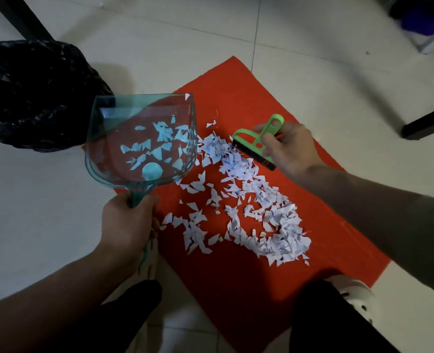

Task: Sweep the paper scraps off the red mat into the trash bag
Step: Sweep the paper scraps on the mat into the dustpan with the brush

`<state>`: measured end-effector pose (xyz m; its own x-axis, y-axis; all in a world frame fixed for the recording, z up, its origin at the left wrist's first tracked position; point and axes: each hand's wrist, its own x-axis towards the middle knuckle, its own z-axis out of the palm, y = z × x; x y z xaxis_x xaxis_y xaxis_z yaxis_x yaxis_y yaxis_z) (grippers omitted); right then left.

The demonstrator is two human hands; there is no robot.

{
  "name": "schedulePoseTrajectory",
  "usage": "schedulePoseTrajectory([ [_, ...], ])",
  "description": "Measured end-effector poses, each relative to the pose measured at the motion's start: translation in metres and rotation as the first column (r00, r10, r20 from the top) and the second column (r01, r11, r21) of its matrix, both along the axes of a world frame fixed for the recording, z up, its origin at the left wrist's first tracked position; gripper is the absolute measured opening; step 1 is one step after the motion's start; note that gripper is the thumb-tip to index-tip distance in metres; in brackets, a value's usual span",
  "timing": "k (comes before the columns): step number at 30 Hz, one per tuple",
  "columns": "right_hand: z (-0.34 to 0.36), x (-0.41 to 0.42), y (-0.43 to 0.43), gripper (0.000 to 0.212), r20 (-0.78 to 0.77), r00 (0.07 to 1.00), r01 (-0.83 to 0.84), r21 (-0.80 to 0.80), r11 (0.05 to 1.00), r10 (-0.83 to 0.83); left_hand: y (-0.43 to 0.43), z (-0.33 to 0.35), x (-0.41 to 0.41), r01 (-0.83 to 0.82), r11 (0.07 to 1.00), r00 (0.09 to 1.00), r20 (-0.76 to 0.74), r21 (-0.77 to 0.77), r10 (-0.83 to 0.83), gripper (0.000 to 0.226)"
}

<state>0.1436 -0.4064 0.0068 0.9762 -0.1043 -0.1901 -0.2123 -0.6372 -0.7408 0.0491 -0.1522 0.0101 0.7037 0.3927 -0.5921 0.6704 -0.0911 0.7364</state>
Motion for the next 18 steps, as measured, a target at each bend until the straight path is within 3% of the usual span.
schedulePoseTrajectory([
  [3, -0.005, -0.003, 0.003, 0.025, 0.099, 0.995, 0.012, -0.051, 0.999, -0.007, 0.0, -0.001, 0.003, 0.008, 1.0, 1.0, -0.002, -0.027, -0.008, 0.015],
  [9, -0.027, -0.011, 0.031, 0.014, 0.145, 0.976, 0.156, 0.066, 0.986, -0.164, 0.014, -0.005, 0.001, 0.02, 0.999, 1.0, 0.003, -0.026, -0.02, 0.019],
  [18, -0.04, -0.051, 0.046, 0.012, 0.055, 0.997, -0.055, 0.223, 0.973, 0.044, 0.04, -0.002, -0.008, 0.001, 1.0, 1.0, -0.014, 0.015, 0.0, 0.022],
])
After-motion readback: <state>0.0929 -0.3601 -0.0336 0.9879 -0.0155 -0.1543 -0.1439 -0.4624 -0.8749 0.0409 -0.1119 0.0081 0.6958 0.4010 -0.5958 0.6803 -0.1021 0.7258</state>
